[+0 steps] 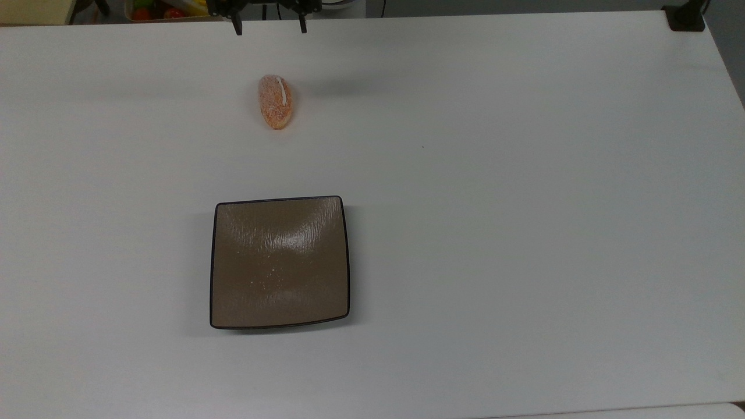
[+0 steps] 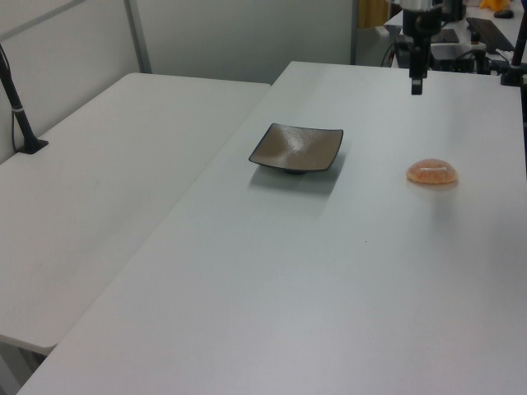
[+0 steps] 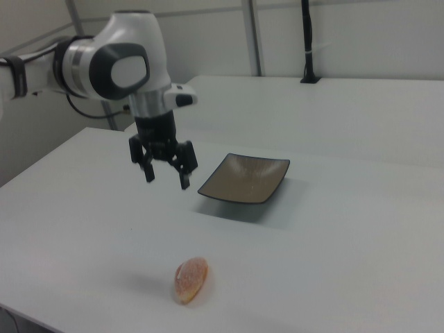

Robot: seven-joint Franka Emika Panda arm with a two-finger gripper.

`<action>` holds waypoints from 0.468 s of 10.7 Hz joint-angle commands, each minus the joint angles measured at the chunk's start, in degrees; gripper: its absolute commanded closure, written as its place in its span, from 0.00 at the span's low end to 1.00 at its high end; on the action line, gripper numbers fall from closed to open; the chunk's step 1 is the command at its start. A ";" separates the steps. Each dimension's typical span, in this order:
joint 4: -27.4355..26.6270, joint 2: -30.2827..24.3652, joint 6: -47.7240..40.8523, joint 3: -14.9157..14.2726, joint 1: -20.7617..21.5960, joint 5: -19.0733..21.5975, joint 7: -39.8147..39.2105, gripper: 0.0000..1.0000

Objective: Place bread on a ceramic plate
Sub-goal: 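Lower the open gripper over the bread roll and close on it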

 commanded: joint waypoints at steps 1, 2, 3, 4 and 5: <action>-8.63 -3.12 0.56 0.96 -0.61 -2.84 -1.21 0.00; -9.96 -3.04 0.65 0.96 -0.78 -3.46 -1.29 0.00; -11.54 -3.04 0.65 0.96 -0.78 -4.33 -1.99 0.00; -13.38 -3.12 0.73 0.96 -0.78 -5.12 -4.43 0.00; -15.05 -3.21 1.43 0.96 -0.87 -5.48 -6.98 0.00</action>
